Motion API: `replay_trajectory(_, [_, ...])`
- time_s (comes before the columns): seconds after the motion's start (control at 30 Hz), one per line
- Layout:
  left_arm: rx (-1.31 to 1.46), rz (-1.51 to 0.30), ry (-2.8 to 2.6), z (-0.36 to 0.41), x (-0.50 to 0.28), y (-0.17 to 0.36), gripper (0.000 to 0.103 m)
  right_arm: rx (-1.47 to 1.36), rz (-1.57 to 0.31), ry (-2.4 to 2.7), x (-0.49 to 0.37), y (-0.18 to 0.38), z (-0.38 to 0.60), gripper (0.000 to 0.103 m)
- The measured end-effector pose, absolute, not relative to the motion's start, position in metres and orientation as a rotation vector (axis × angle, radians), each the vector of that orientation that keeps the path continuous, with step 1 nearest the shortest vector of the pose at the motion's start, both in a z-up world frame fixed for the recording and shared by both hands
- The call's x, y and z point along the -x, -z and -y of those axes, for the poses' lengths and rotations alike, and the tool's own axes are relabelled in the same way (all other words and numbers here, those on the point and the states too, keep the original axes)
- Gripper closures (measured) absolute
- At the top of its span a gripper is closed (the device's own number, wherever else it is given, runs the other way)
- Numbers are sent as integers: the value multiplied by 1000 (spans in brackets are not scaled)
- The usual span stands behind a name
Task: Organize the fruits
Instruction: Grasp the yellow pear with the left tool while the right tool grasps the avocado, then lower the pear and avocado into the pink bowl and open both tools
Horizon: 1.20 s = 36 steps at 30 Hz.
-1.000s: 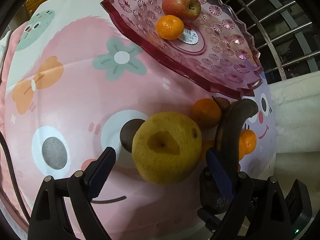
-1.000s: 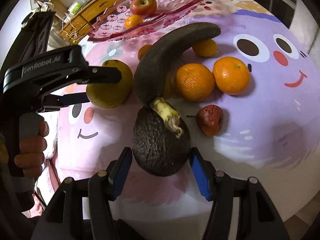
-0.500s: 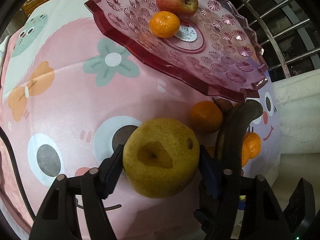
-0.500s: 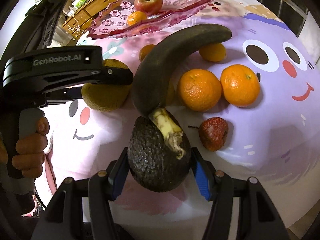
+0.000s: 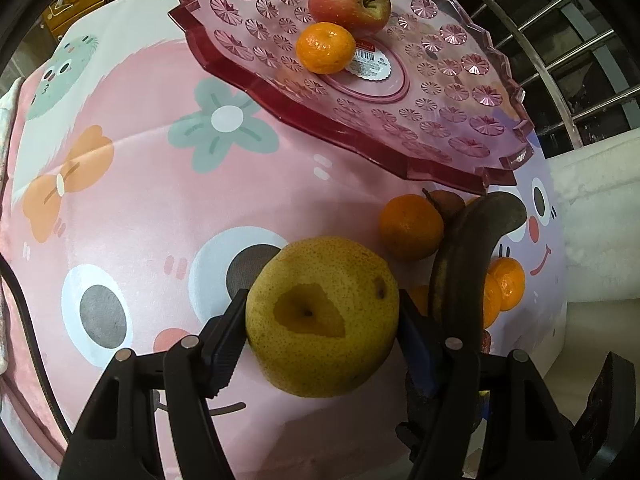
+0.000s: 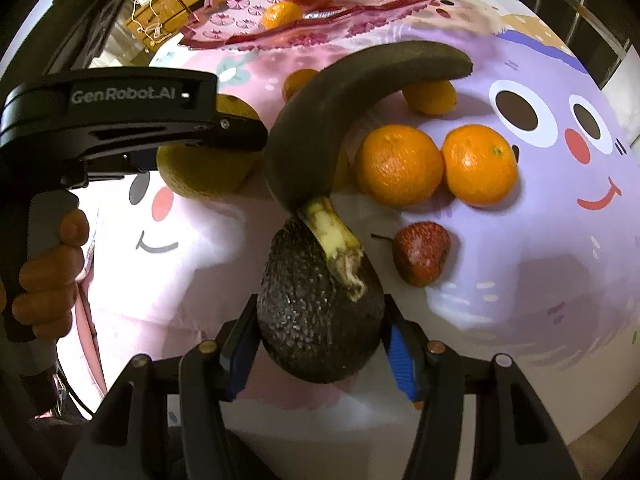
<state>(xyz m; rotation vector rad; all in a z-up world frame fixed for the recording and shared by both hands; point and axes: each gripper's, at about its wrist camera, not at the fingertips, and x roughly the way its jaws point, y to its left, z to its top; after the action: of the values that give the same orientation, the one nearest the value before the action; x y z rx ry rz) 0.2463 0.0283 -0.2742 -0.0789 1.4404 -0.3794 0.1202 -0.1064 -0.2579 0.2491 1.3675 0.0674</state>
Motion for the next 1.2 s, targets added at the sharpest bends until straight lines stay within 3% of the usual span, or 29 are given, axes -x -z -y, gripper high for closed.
replay_trajectory(0.6, [37,-1419,414,-37,-204,223,35,-243,-1556,34,-88,240,137,46])
replay_trajectory(1.2, [48,-1246,477,-39,-216,145,35,-154,-1414,33,-129,151,176,46])
